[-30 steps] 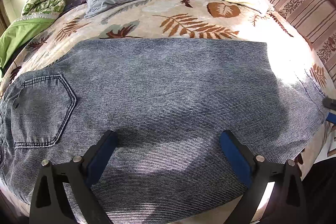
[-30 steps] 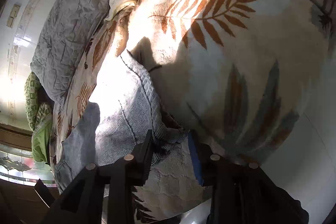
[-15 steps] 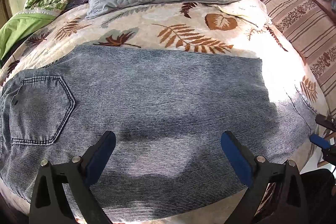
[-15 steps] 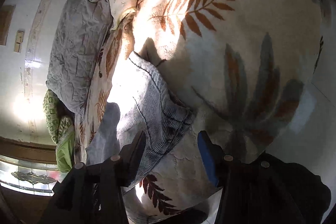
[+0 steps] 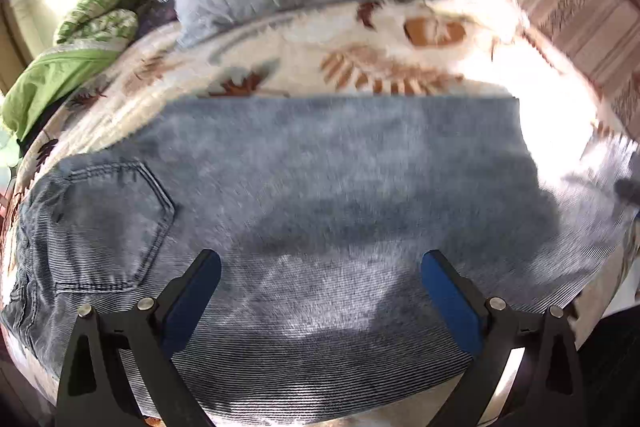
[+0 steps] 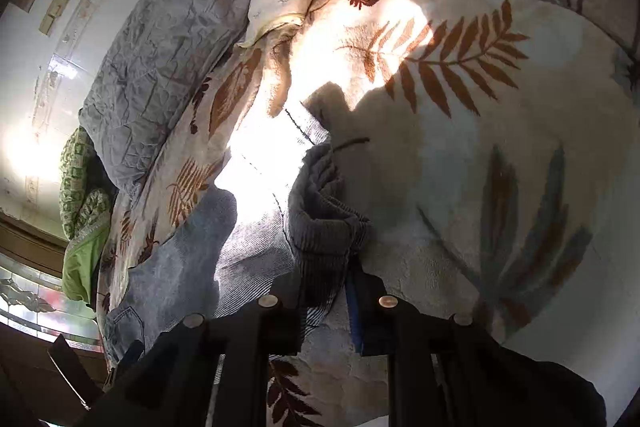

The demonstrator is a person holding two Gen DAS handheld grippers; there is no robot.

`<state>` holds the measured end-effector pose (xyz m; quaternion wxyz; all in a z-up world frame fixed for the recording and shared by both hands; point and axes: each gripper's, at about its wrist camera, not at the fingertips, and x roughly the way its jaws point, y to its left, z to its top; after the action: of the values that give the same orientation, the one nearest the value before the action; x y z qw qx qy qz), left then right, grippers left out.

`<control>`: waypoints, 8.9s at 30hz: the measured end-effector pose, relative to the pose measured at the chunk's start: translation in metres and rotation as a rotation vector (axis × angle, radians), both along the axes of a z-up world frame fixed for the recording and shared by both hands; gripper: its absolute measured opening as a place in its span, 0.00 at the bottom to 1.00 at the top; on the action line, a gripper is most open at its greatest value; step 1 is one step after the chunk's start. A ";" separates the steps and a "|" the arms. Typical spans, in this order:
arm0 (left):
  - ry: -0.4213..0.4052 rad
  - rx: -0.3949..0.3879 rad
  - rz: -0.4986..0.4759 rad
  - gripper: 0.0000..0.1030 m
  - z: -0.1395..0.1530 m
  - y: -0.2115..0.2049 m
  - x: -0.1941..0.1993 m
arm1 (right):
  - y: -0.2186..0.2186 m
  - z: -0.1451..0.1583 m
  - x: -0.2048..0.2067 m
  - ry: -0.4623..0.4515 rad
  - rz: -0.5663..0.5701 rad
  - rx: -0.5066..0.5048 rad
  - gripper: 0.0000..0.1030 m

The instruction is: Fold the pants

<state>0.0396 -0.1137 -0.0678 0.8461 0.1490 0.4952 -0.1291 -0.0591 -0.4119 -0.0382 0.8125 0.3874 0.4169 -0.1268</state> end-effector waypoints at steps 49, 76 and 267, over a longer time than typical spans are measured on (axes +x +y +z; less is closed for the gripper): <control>0.014 -0.255 0.225 0.89 0.038 0.129 -0.011 | 0.131 -0.002 0.053 -0.202 0.413 0.337 0.59; 0.368 -0.963 0.264 0.82 0.054 0.162 -0.004 | 0.125 -0.028 0.094 -0.182 0.535 0.330 0.58; 0.040 -0.965 0.843 0.39 -0.005 0.375 -0.024 | 0.264 0.016 0.090 -0.173 0.776 0.208 0.73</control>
<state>0.0151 0.2617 -0.0731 0.7868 -0.4585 0.4132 0.0033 0.0307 -0.1481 -0.0222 0.7884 0.2908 0.4730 0.2648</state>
